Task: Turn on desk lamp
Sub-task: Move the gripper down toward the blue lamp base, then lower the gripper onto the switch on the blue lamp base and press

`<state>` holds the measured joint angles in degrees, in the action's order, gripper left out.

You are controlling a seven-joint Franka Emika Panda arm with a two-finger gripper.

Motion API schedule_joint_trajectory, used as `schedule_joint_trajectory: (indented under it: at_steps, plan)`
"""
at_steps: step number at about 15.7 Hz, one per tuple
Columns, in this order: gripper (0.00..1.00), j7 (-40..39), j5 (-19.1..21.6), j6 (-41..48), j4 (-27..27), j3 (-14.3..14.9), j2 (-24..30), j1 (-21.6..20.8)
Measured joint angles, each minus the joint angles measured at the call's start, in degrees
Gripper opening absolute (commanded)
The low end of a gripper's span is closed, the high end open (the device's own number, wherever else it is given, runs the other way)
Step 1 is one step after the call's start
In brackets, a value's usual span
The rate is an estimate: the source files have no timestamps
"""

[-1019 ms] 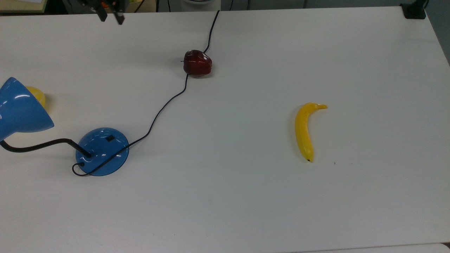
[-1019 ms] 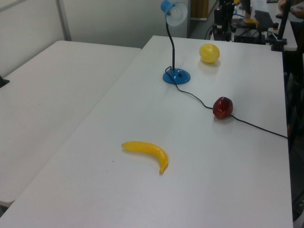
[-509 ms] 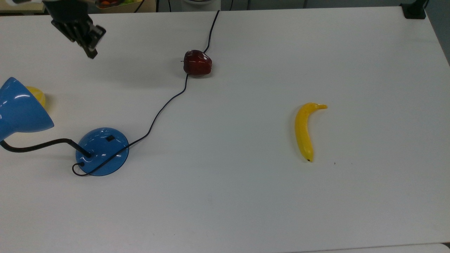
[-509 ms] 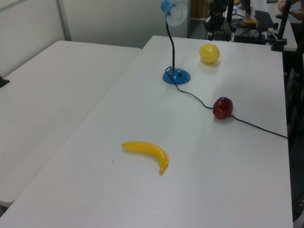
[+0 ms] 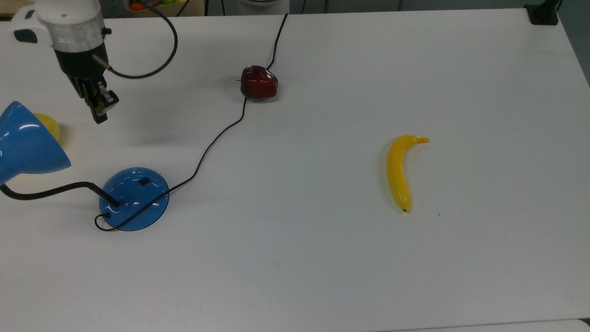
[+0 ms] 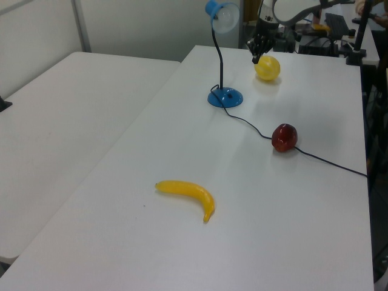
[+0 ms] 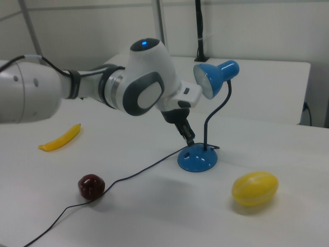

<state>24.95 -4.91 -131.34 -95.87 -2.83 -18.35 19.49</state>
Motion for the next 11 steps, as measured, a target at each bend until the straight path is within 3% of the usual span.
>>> schedule_joint_trajectory:
  at_steps: [6, 11]
  plan:
    - [0.0, 7.4, -5.05, -2.77, -0.02, -0.12, -3.39, -1.71]
    - [0.0, 8.9, -5.89, -5.73, 0.0, -0.14, -5.99, -2.73]
